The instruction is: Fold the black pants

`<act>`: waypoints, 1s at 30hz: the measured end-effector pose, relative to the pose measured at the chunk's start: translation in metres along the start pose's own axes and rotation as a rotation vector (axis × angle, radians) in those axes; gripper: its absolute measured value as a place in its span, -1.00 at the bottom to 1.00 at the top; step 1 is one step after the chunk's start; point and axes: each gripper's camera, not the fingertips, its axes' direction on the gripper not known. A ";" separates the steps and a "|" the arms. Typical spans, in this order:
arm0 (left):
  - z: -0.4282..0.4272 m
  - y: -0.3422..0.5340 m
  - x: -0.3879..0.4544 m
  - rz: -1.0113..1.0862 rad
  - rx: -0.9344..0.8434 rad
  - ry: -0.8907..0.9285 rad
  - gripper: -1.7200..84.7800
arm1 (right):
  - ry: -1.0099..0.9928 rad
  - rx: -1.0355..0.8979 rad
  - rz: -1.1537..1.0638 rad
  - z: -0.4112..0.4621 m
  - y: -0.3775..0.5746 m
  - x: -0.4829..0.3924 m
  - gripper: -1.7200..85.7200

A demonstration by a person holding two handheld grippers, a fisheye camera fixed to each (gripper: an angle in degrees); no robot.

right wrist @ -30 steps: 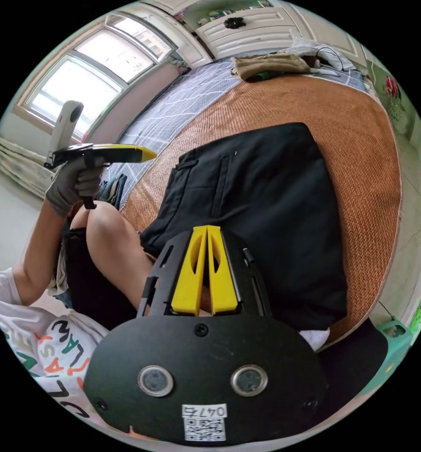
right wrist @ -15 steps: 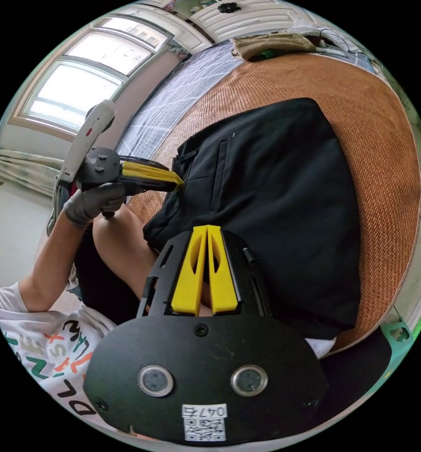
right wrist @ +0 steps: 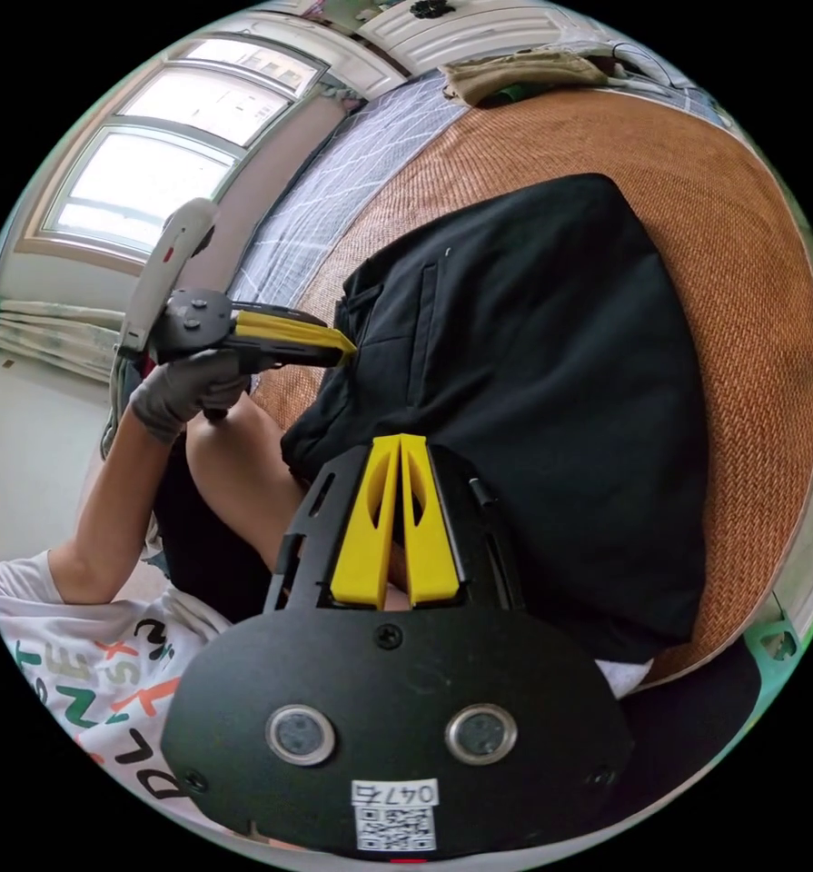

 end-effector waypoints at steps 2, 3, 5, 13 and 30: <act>0.005 0.004 -0.016 -0.022 0.004 0.044 -0.98 | -0.010 -0.001 0.005 0.003 0.000 0.000 -0.99; 0.008 0.007 -0.027 -0.036 0.006 0.072 -0.98 | -0.017 -0.002 0.008 0.005 0.000 0.000 -0.99; 0.014 0.012 -0.042 -0.055 0.007 0.111 -0.98 | -0.023 -0.003 0.012 0.009 0.000 -0.001 -0.99; 0.043 0.035 -0.086 -0.089 0.010 0.187 -0.98 | -0.032 -0.012 0.017 0.031 0.002 -0.013 -0.99; 0.083 0.099 -0.065 -0.016 0.068 0.061 -0.98 | 0.545 0.068 -0.221 0.073 0.012 -0.120 -0.99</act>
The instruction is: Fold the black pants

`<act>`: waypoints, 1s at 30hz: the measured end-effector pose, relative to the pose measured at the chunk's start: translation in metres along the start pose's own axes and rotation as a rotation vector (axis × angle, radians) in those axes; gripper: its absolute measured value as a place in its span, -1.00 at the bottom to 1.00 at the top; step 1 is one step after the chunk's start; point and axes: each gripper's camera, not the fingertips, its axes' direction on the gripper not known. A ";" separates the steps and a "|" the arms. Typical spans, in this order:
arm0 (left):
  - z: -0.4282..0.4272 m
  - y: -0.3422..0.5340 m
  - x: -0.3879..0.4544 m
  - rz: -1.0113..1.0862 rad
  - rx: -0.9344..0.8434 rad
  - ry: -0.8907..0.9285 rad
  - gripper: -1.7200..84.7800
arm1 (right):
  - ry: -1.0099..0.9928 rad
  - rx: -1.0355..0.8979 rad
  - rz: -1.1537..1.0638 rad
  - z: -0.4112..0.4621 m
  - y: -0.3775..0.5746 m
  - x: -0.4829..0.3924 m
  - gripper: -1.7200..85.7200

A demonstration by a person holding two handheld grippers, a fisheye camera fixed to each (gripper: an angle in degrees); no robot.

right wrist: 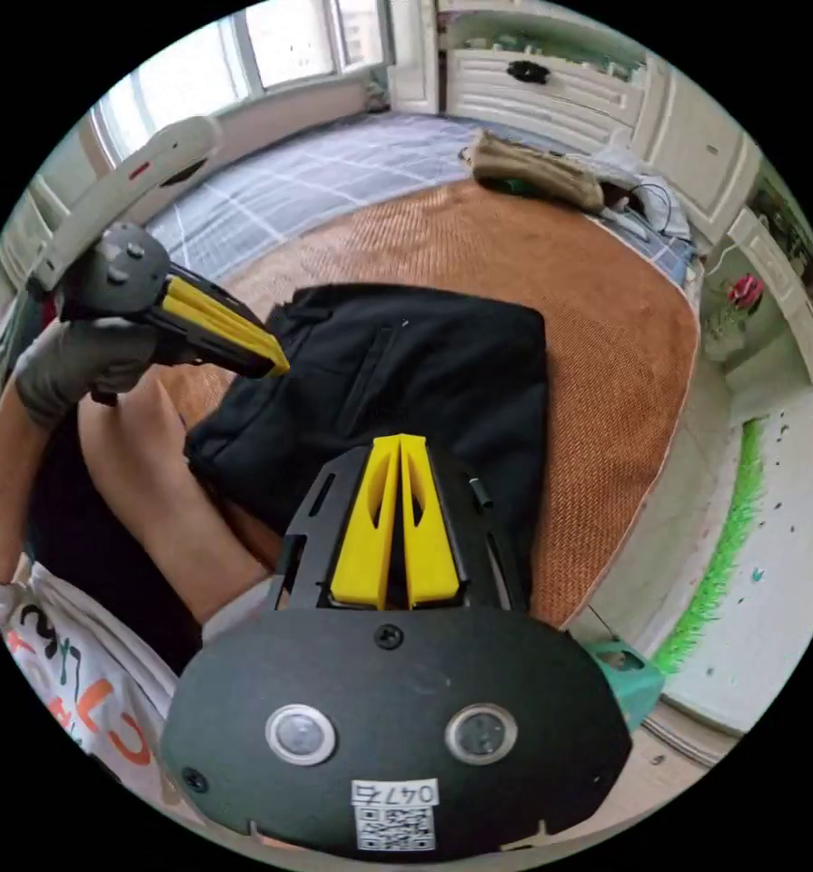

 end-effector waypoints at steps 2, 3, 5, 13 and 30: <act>0.036 -0.001 -0.001 -0.026 -0.039 -0.005 -0.98 | 0.033 -0.174 -0.085 0.032 -0.007 -0.018 -0.99; 0.039 0.002 -0.005 -0.043 -0.034 -0.011 -0.98 | 0.077 -0.201 -0.128 0.043 -0.007 -0.030 -0.99; 0.052 0.009 -0.013 -0.074 -0.039 0.001 -0.98 | 0.155 -0.197 -0.194 0.046 -0.004 -0.052 -0.99; 0.032 0.077 -0.051 -0.138 0.153 0.044 -0.98 | 0.212 -0.083 -0.207 0.024 0.007 -0.087 -0.97; 0.081 0.238 -0.187 -0.411 0.280 0.114 -0.98 | -0.270 0.027 -0.278 -0.005 0.039 -0.117 -0.80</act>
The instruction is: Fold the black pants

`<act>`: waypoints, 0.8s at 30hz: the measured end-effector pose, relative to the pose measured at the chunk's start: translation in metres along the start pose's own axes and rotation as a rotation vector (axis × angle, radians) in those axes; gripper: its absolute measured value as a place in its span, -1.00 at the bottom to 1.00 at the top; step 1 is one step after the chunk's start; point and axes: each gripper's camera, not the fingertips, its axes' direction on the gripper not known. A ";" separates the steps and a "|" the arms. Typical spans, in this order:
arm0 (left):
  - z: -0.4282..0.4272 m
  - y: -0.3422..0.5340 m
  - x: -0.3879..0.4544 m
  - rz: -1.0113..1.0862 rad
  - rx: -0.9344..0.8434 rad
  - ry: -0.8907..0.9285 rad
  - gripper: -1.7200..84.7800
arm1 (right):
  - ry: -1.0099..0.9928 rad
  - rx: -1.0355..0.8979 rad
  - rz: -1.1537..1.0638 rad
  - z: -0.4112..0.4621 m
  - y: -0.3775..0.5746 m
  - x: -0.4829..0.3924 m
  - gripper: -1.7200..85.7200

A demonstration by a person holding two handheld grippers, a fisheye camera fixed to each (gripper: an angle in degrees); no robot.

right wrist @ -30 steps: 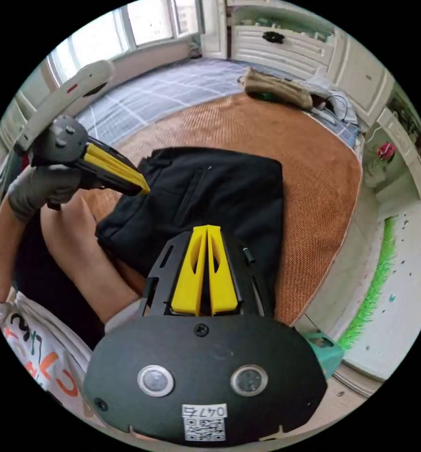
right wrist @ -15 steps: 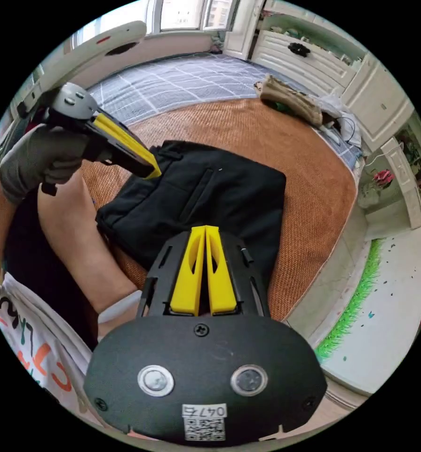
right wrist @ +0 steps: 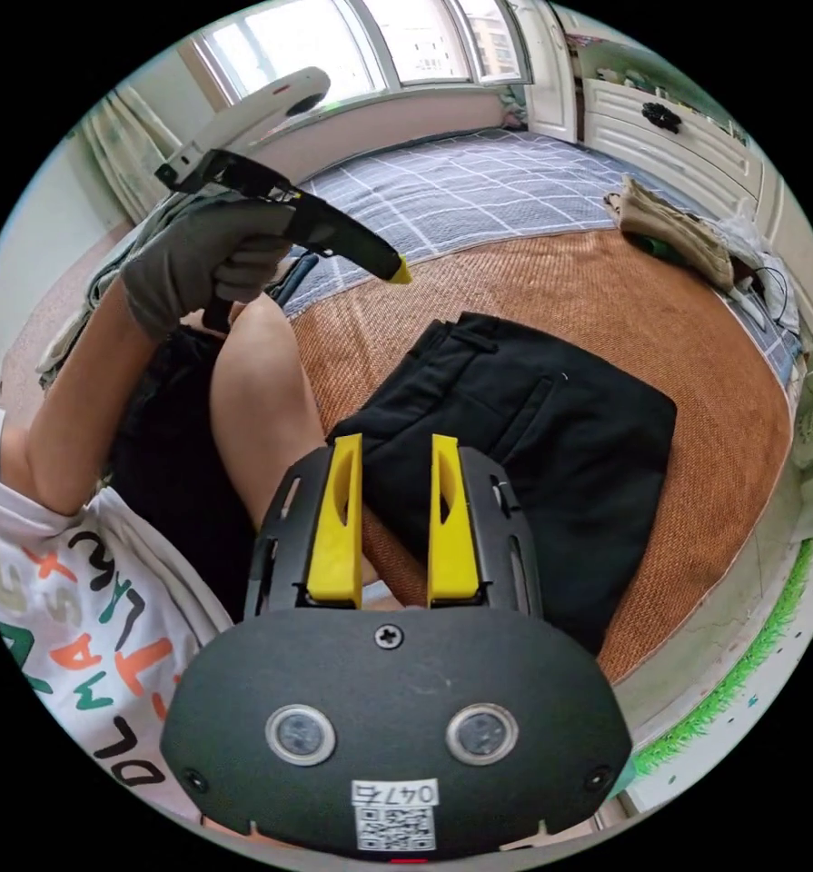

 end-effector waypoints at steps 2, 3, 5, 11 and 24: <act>-0.006 0.019 -0.020 -0.033 0.023 -0.002 -0.98 | -0.018 0.017 -0.004 0.001 0.003 -0.006 -0.79; -0.005 0.030 -0.033 -0.054 0.026 0.008 -0.98 | -0.035 0.025 -0.007 0.002 0.006 -0.010 -0.79; 0.001 0.043 -0.049 -0.085 0.024 0.030 -0.98 | -0.049 0.008 -0.019 0.006 0.008 -0.014 -0.77; 0.028 0.062 -0.074 -0.172 0.033 0.083 -0.98 | -0.038 -0.028 -0.109 0.018 0.003 -0.036 -0.74; 0.083 0.017 -0.035 -0.148 -0.101 0.075 -0.74 | 0.134 0.071 -0.122 -0.005 0.026 -0.045 -0.96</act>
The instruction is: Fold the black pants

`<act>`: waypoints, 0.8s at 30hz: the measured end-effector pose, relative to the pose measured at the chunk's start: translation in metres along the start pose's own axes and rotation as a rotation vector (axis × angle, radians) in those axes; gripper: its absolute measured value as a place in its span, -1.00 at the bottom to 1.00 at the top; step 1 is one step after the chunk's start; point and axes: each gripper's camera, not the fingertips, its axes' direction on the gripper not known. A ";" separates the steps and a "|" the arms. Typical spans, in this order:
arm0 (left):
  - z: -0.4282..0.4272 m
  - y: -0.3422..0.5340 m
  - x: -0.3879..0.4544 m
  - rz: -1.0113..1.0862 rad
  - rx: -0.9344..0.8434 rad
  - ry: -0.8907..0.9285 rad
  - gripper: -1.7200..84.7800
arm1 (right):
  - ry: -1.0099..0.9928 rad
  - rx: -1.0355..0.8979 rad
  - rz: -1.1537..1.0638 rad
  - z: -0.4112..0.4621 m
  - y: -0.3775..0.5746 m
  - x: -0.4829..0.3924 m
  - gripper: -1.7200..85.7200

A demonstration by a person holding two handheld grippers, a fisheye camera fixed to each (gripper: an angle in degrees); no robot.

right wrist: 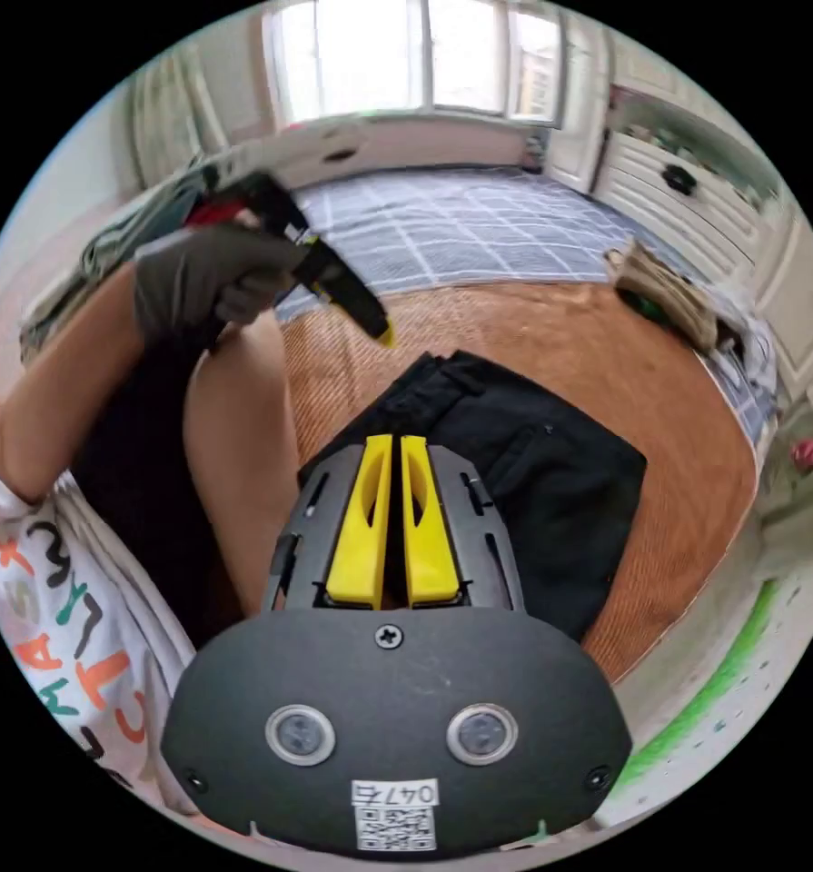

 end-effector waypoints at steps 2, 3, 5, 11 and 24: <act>0.016 -0.021 0.009 -0.004 -0.053 -0.012 -0.73 | -0.009 0.057 0.127 -0.017 0.012 0.023 -0.96; 0.027 -0.037 0.015 -0.005 -0.099 -0.021 -0.72 | -0.007 0.087 0.199 -0.026 0.021 0.037 -0.96; 0.035 -0.058 0.026 -0.002 -0.128 -0.032 -0.72 | 0.006 0.121 0.282 -0.040 0.034 0.052 -0.96; 0.060 -0.117 0.072 0.042 -0.214 -0.010 -0.74 | 0.138 0.236 0.472 -0.083 0.066 0.083 -0.96; -0.099 -0.203 0.214 0.249 0.054 -0.389 -0.92 | 0.529 0.248 0.702 -0.149 0.083 0.159 -0.96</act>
